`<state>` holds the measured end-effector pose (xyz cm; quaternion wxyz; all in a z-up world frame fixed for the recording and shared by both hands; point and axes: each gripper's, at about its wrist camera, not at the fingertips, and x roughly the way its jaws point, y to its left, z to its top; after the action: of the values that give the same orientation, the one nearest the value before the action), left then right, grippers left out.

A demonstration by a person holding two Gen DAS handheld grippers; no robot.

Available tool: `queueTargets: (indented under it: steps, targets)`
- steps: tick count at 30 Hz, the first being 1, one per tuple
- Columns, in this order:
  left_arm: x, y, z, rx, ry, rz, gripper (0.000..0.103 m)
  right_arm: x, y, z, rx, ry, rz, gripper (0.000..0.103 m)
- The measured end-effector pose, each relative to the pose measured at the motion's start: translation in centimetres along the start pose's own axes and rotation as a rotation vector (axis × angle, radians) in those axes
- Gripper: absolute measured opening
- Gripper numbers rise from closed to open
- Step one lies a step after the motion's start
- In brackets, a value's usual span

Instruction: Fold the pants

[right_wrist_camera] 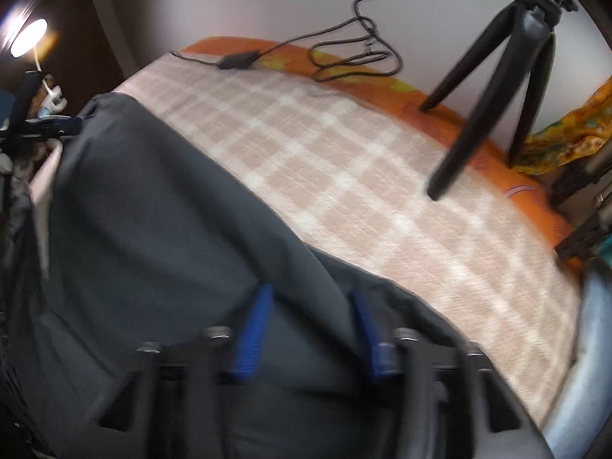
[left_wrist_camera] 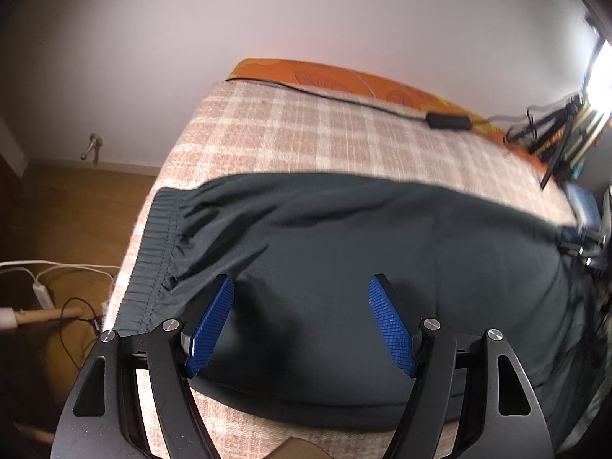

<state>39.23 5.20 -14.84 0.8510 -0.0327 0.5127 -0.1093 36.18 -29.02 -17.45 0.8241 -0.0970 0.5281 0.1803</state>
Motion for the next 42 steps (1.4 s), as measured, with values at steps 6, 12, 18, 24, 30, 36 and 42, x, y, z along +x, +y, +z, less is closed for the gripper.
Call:
queueTargets:
  steps: [6,12,18,24,30,36,42]
  targets:
    - [-1.2,0.1,2.1,-0.07,-0.034,-0.027,0.073,-4.0,6.0,-1.4,-0.153,-0.093,-0.101,0.001]
    - [-0.9,-1.2,3.7,-0.089,-0.028,-0.024,0.073,-9.8,12.3,-4.8,-0.283,-0.217,-0.137,0.0]
    - [1.2,-3.1,4.0,-0.066,0.045,0.009,0.073,-9.7,15.9,-8.6,-0.354,-0.18,-0.095,0.0]
    - [4.4,-3.3,3.0,-0.089,0.153,0.114,0.073,-9.0,17.1,-9.9,-0.396,-0.171,-0.111,0.0]
    - [3.5,-2.6,2.3,-0.117,0.021,0.089,0.007,-9.1,16.9,-9.7,-0.382,-0.196,-0.126,0.0]
    - [1.6,-2.6,0.8,-0.107,-0.093,-0.052,0.0,-9.5,16.3,-9.3,-0.337,-0.211,-0.159,0.0]
    - [-2.6,-2.1,0.0,-0.122,-0.19,-0.08,0.0,-12.0,16.6,-9.4,-0.329,-0.254,-0.169,0.0]
